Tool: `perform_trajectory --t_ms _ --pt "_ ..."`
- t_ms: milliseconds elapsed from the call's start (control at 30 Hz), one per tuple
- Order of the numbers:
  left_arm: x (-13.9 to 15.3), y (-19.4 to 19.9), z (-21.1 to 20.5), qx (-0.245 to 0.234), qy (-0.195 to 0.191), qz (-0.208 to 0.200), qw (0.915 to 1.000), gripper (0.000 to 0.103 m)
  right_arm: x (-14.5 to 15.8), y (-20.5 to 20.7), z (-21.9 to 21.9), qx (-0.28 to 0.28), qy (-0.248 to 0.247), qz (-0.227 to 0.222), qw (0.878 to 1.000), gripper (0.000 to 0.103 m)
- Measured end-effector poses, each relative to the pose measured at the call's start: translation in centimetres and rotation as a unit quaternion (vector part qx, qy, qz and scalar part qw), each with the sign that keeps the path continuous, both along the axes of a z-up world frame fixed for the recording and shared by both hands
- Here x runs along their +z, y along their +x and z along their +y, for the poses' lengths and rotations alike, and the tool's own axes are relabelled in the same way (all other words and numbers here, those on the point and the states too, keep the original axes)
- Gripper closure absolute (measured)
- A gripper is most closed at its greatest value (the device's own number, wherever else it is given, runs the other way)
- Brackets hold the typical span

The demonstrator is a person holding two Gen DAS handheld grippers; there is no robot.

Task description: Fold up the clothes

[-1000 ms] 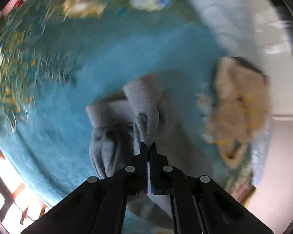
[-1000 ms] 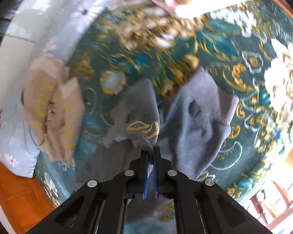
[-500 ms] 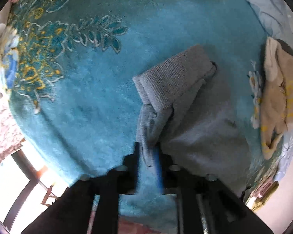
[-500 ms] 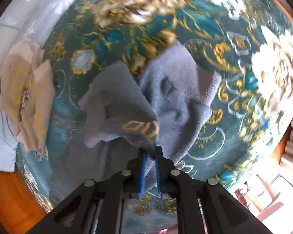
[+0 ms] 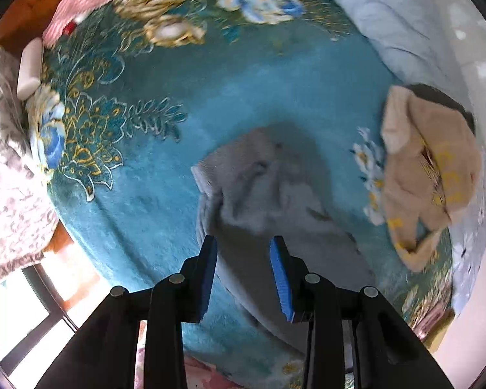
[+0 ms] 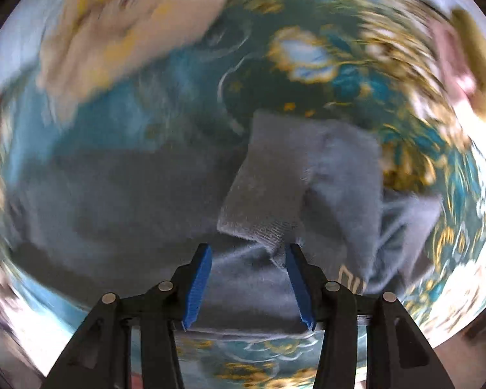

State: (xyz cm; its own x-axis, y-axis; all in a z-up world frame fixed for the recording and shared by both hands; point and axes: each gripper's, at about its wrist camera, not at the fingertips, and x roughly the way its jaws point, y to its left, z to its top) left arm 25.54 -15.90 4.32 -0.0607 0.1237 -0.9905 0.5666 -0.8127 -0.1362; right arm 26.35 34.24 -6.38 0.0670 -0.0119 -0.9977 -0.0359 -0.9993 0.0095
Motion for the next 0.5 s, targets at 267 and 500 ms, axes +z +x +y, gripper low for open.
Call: perform_trajectory --t_ms 267,500 --pt "0.0 1.8 2.0 -0.013 -0.021 -0.013 0.9996 0.068 1.2 0.6 5.5 -0.097 -0.077 0.045 0.991 0.096" --pt "0.4 0.5 8.0 -0.058 -0.016 -0.018 0.9980 0.068 3.5 5.8 14.9 -0.253 -0.155 0.106 0.949 0.103"
